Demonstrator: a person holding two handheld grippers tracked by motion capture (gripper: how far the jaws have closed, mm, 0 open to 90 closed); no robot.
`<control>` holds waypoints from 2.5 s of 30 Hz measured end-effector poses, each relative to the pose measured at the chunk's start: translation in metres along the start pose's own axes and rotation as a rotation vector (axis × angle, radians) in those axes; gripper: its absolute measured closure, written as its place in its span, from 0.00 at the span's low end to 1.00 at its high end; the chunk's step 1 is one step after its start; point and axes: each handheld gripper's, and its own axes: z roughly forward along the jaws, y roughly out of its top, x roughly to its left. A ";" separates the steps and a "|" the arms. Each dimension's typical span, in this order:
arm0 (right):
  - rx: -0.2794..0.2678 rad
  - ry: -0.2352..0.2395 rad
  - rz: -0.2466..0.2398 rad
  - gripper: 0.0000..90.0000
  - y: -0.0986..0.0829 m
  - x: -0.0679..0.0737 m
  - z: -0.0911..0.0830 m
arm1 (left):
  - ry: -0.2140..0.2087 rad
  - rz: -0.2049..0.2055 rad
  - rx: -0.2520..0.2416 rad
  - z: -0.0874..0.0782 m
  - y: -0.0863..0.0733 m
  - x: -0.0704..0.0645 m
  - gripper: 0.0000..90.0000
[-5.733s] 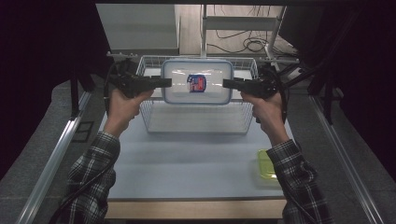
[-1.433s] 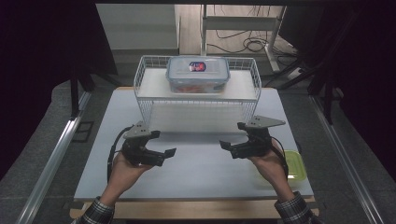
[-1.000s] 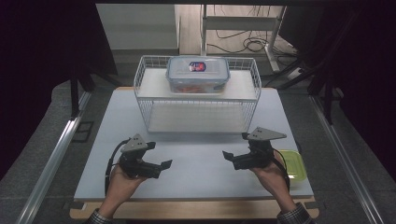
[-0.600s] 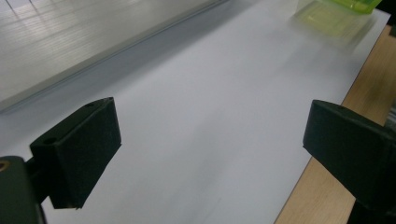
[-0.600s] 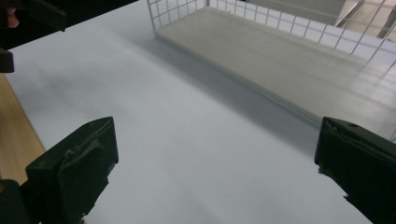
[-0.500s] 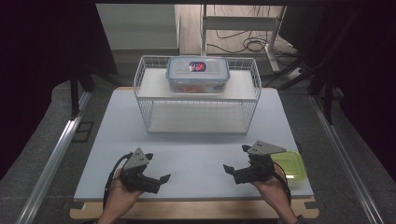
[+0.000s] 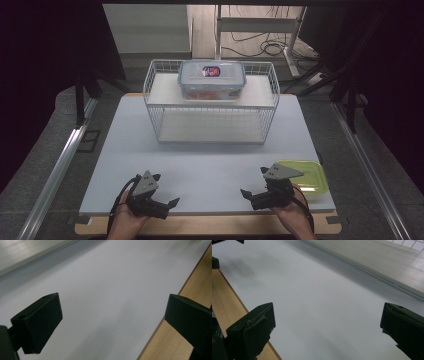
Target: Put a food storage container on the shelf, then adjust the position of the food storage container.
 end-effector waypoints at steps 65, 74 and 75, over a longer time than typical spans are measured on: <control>0.143 -0.470 0.365 0.99 -0.076 -0.132 -0.096 | -0.006 -0.057 0.012 0.001 -0.009 0.013 0.05; 0.155 -0.392 0.340 0.99 -0.066 -0.117 -0.077 | -0.007 -0.059 0.017 0.002 -0.009 0.013 0.05; 0.156 -0.384 0.336 0.99 -0.064 -0.115 -0.074 | -0.007 -0.060 0.016 0.002 -0.009 0.013 0.05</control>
